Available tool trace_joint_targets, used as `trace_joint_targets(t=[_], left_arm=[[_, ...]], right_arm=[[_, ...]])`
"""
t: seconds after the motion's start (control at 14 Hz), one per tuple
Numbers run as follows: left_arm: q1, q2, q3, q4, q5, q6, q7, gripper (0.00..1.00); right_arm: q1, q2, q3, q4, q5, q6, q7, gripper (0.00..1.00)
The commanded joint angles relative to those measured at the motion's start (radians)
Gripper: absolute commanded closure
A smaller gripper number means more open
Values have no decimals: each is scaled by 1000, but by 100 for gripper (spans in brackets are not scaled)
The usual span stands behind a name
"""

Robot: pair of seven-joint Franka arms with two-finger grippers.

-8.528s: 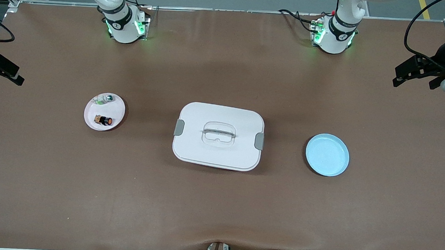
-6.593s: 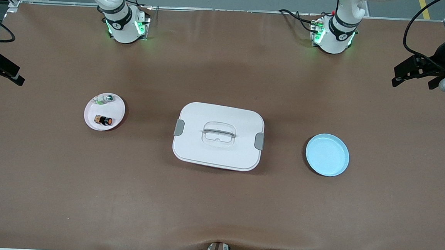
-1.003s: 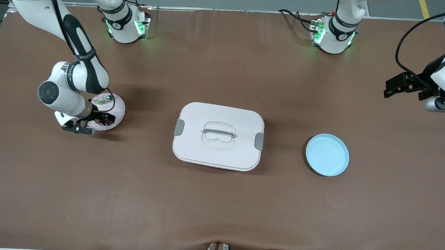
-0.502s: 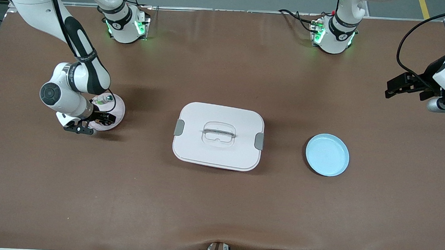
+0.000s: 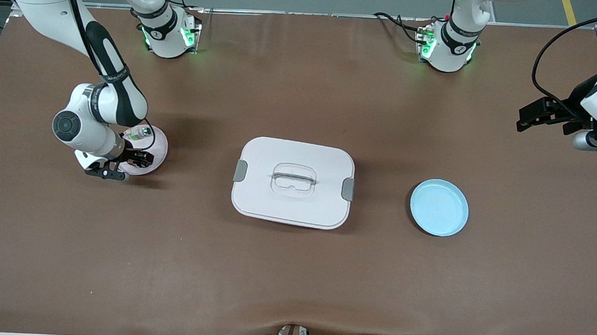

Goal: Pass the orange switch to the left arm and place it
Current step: 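Close the right gripper on the orange switch and lift it, then carry the switch over the white box while the left gripper approaches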

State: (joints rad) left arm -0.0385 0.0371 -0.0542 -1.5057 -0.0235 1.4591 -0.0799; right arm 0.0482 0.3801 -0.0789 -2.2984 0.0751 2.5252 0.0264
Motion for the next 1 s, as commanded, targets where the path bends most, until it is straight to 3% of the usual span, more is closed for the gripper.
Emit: trace_joint_targets(t=[0.0, 0.36, 0.57, 0.93], left_arm=[[3, 3, -1, 16, 4, -26, 15, 0], [11, 3, 0, 19, 4, -33, 15, 0], [9, 3, 0, 21, 4, -33, 5, 0], [-4, 18, -4, 19, 2, -31, 17, 0]], right_arm=[[7, -67, -1, 5, 15, -109, -7, 78], [19, -150, 4, 152, 25, -458, 27, 78], [74, -211, 5, 250, 29, -645, 175, 78], [179, -218, 11, 491, 225, -931, 488, 79]])
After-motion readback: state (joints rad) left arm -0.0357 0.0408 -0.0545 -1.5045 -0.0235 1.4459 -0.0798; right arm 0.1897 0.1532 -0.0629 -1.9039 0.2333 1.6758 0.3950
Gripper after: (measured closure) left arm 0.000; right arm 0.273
